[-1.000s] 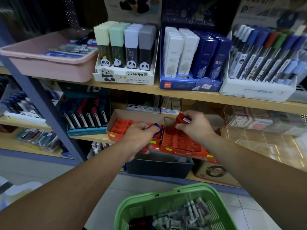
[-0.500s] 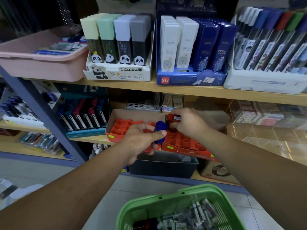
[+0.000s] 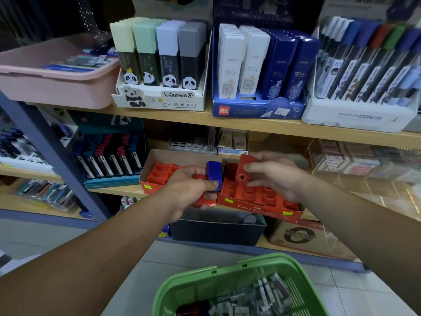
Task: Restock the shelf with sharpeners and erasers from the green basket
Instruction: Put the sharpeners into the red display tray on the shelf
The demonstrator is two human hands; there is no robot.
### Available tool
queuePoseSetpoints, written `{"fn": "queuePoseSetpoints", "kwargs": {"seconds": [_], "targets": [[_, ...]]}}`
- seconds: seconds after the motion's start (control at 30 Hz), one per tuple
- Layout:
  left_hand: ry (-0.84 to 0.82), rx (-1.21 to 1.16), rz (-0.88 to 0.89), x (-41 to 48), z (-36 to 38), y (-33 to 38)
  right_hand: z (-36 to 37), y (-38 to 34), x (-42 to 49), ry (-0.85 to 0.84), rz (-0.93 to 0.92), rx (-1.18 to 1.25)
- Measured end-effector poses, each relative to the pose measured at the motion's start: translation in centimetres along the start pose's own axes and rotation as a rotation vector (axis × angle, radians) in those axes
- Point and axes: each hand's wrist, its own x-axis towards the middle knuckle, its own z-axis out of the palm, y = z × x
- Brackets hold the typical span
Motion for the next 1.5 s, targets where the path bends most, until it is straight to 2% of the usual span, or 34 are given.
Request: {"fn": "queuePoseSetpoints", "kwargs": {"seconds": [0.13, 0.3, 0.4, 0.5, 0.57, 0.67, 0.77, 0.83, 1.07, 1.37, 1.5], "targets": [[0.012, 0.026, 0.012, -0.1, -0.8, 0.0, 1.8, 0.6, 0.3, 0.085, -0.122, -0.216], [0.031, 0.003, 0.01, -0.1, -1.5, -0.1, 2.9, 1.3, 1.5, 0.143, -0.155, -0.497], [0.026, 0.012, 0.003, 0.1, -1.4, -0.2, 2.9, 1.4, 1.8, 0.131, -0.243, -0.656], [0.012, 0.03, 0.0, 0.3, -1.1, -0.2, 2.9, 2.2, 1.9, 0.091, -0.258, -0.774], [0.013, 0.05, 0.002, 0.5, -0.8, -0.3, 2.7, 2.5, 2.0, 0.106, -0.255, -0.749], [0.02, 0.085, 0.015, 0.7, -0.5, -0.5, 2.6, 2.4, 1.7, 0.135, -0.278, -0.578], [0.026, 0.115, 0.025, 0.8, -0.5, -0.8, 2.0, 1.3, 1.8, 0.273, -0.294, -0.389], [0.034, 0.109, 0.033, 0.9, -0.3, -0.8, 1.0, 0.8, 2.2, 0.357, -0.291, -0.366], [-0.007, 0.137, 0.079, 0.8, 1.2, -0.7, -1.3, 3.0, 2.0, 0.399, -0.331, -0.703], [0.005, 0.141, 0.107, 0.8, 1.3, -0.8, -2.0, 3.3, 2.4, 0.303, -0.349, -0.77], [0.009, 0.146, 0.13, 0.6, 1.5, -0.7, -1.9, 3.3, 1.9, 0.265, -0.294, -0.975]]}}
